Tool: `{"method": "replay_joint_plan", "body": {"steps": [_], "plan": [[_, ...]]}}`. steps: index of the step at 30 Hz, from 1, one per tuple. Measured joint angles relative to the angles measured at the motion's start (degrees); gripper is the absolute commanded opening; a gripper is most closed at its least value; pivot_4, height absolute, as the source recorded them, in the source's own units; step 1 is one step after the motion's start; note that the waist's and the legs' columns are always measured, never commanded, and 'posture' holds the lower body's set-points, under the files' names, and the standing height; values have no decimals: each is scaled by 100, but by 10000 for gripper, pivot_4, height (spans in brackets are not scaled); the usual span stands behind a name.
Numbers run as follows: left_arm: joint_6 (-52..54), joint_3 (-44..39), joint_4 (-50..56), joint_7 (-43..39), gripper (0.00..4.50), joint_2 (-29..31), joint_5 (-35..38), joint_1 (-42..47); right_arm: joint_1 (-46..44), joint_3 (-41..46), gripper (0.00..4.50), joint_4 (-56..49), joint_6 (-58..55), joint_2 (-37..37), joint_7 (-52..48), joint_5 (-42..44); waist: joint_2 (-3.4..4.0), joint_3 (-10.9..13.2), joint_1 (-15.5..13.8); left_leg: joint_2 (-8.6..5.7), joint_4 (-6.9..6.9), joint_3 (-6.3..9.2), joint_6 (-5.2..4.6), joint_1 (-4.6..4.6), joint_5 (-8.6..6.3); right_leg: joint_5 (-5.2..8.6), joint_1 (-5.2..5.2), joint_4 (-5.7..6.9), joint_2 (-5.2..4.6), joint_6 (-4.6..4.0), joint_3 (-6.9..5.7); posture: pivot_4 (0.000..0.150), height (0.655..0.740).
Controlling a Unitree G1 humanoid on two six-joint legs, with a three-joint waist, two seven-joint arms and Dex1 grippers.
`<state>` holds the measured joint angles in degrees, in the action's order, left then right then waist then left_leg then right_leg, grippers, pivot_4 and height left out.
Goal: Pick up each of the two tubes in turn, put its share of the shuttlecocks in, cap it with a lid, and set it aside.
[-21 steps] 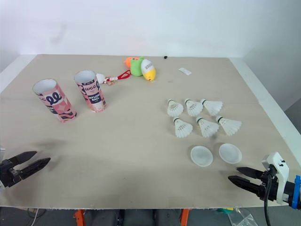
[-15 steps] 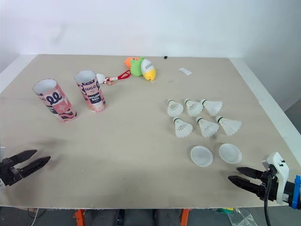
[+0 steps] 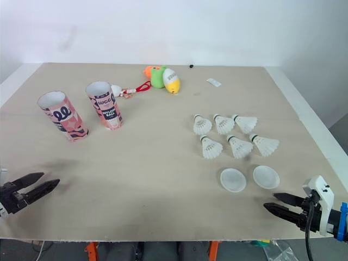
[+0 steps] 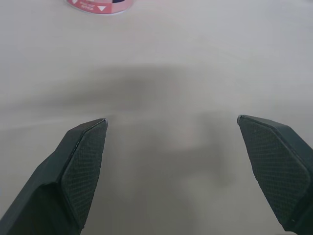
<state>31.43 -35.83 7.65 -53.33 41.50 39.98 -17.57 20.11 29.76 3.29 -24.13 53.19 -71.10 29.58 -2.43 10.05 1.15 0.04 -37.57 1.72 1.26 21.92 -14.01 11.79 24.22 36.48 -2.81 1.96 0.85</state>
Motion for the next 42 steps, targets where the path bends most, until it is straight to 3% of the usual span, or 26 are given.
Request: {"method": "replay_joint_plan", "body": {"steps": [13, 20, 27, 30, 34, 42], "plan": [[227, -145, 306, 465, 44209, -364, 531, 142, -477, -378, 31212, -1492, -522, -38, 55, 491, 22, 4, 3, 8, 0, -3, 0, -2, 0, -3, 1, 1, 12, -1, 8, 1500, 7323], [67, -514, 192, 809, 44209, -931, 1010, 551, -2140, -1085, 31212, -2240, -1547, -781, 884, 1727, 22, 6, 2, 35, -22, -5, 0, 1, 0, -27, 0, 1, 40, -20, 7, 1500, 7323], [-395, -725, 207, 941, 44209, -1101, 1055, 630, -3119, -1739, 31212, -2268, -1802, -1256, 1529, 1835, 19, 6, -2, 59, -24, -3, 3, 8, -1, -38, 8, 0, 72, -43, 7, 1500, 7323], [-783, -730, 311, 1069, 44209, -1170, 754, 546, -3770, -2330, 31212, -2273, -1742, -1684, 1950, 1485, 21, 6, 17, 69, -24, -16, 4, 5, -2, -49, 16, -1, 92, -63, 14, 1500, 7323], [-1117, -428, 424, 1426, 44209, -1174, 101, 437, -4195, -3331, 31212, -2293, -1273, -2019, 2517, 357, 27, 9, 1, 78, -24, -9, 4, 4, -2, -49, 17, 0, 110, -73, 12, 1500, 7323], [-1278, 152, -482, 1859, 44209, -962, -632, 1424, -4384, -3713, 31212, -2400, -1059, -2339, 3035, -366, 25, 8, 5, 82, -26, -9, 5, 5, -2, -65, 19, 0, 117, -58, 14, 1500, 7323]]}}
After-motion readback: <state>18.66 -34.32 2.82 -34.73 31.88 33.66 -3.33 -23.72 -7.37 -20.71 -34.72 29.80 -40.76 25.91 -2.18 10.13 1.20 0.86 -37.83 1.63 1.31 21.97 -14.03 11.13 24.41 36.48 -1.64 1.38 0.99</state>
